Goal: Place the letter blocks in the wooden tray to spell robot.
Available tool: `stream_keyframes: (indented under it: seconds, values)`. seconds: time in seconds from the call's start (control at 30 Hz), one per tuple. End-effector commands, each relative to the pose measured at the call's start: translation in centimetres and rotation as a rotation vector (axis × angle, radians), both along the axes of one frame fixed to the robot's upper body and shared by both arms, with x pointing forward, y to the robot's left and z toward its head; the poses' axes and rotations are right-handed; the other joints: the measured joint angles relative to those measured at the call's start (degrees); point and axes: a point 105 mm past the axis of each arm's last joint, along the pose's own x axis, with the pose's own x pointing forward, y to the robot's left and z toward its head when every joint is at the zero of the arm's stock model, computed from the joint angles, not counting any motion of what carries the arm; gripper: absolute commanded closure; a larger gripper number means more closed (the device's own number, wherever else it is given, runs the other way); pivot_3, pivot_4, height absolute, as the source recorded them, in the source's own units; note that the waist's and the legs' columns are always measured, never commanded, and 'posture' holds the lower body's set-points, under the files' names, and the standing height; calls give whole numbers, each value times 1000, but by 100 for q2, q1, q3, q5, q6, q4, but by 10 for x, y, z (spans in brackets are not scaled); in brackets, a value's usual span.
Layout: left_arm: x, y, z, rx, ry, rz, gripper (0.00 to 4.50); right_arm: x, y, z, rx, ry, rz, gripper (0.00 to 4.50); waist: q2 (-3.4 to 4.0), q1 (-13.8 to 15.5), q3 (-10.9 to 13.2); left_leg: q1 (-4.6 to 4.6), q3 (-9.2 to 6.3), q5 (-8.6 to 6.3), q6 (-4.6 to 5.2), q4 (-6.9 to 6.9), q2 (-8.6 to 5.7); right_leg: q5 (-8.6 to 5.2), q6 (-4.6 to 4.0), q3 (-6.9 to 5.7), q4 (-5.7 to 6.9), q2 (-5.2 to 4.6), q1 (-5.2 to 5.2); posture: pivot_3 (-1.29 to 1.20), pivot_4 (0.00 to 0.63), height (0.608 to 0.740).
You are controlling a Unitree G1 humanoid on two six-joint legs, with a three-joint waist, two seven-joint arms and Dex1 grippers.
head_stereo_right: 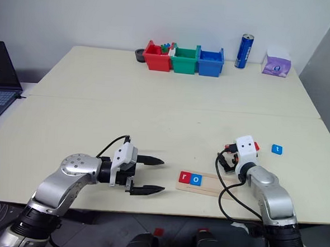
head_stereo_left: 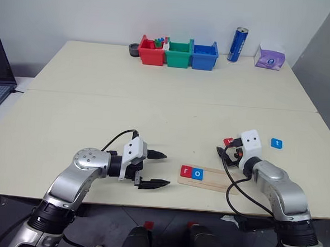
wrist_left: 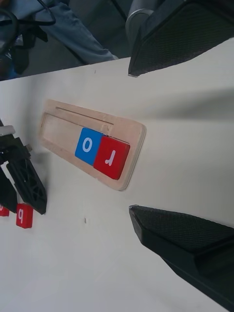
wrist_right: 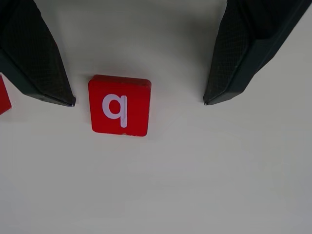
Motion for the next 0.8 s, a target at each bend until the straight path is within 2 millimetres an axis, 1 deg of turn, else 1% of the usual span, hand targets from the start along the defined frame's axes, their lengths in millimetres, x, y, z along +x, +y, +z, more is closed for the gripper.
stream_keyframes:
  seconds: [0.03, 0.1, 0.13, 0.2, 0.23, 0.33, 0.43, 0.47, 0.5, 0.57, 0.63, 0.7, 0.8]
  values:
    - [-2, 9, 8, -11, -46, -14, 0, 4, -4, 2, 9, -9, -43, 1000, 0, 0, 0, 0, 0, 0, 0, 0, 1, 1, -1, -1, 0, 0, 0, 0, 150, 740]
    - [-2, 12, 6, -8, -49, -18, 0, 4, -3, 0, 28, 5, -54, 1624, 1, 0, 0, 0, 0, 0, 0, 0, 1, 1, -2, -1, 0, 0, 0, 0, 150, 740]
    - [-2, 13, 5, -7, -50, -19, 0, 4, -3, 0, 30, 7, -59, 2012, 1, -1, -1, 0, 0, 0, 0, 1, 1, 1, -2, -1, 0, 0, 1, 0, 150, 740]
    - [-5, 15, 4, -15, -85, -51, 0, 3, -5, 2, 29, -5, -68, 2701, 1, 0, -1, 0, 0, 0, 0, 1, 0, 0, -1, -1, 0, 0, 1, 0, 150, 740]
    - [-7, 15, 3, -19, -97, -67, 0, 1, -7, 7, 25, -21, -72, 3029, 2, 0, -1, 0, 1, 0, 0, 1, -1, 1, -1, 0, -1, -1, 1, 0, 150, 740]
    - [-12, 15, 2, -34, -115, -98, 0, -11, -12, 21, 5, -62, -65, 3046, 3, 22, 0, -5, 0, 0, 0, 0, -1, 4, -8, -2, -3, -2, 0, 0, 150, 740]
    - [-17, 16, -1, -39, -128, -129, 0, -33, -20, 31, -17, -85, -86, 3046, 7, 31, 2, -18, -2, 0, 0, -1, -2, 0, -7, -2, -5, -5, -4, 0, 150, 740]
    - [-19, 15, -1, -49, -130, -137, 0, -46, -25, 31, -16, -80, -116, 3046, 7, 21, 1, -21, -4, -1, 0, -1, -2, -1, -6, -2, -5, -6, -5, 0, 150, 740]
    - [-20, 15, -1, -55, -132, -144, 0, -56, -29, 30, -13, -75, -145, 3046, 8, 21, 2, -21, -5, -1, 0, -2, 0, -3, -3, -1, -5, -5, -5, 0, 150, 740]
    - [-21, 13, -3, -61, -135, -160, 0, -78, -36, 22, -17, -45, -210, 3046, 21, 1, -8, -20, -7, 0, -1, -2, 2, -10, 7, -2, -4, -3, -5, 0, 150, 740]
    - [-20, 11, -4, -60, -137, -170, 0, -92, -41, 10, -17, -3, -272, 3046, 19, 5, -10, -9, -10, -1, -1, -7, 10, -19, 0, -4, -2, -2, 1, 0, 150, 740]
    - [-18, 9, -5, -59, -139, -178, 0, -98, -47, 1, -6, 21, -341, 3046, 20, -2, -10, -7, -7, 0, -1, -5, 9, -20, -1, -2, 1, -1, -1, 0, 150, 740]
    - [-17, 8, -6, -58, -143, -186, 0, -100, -52, -4, -20, 29, -385, 3046, 21, -18, -10, 7, -2, 0, -1, -3, 7, -12, 4, 2, 3, -1, 2, 0, 150, 740]
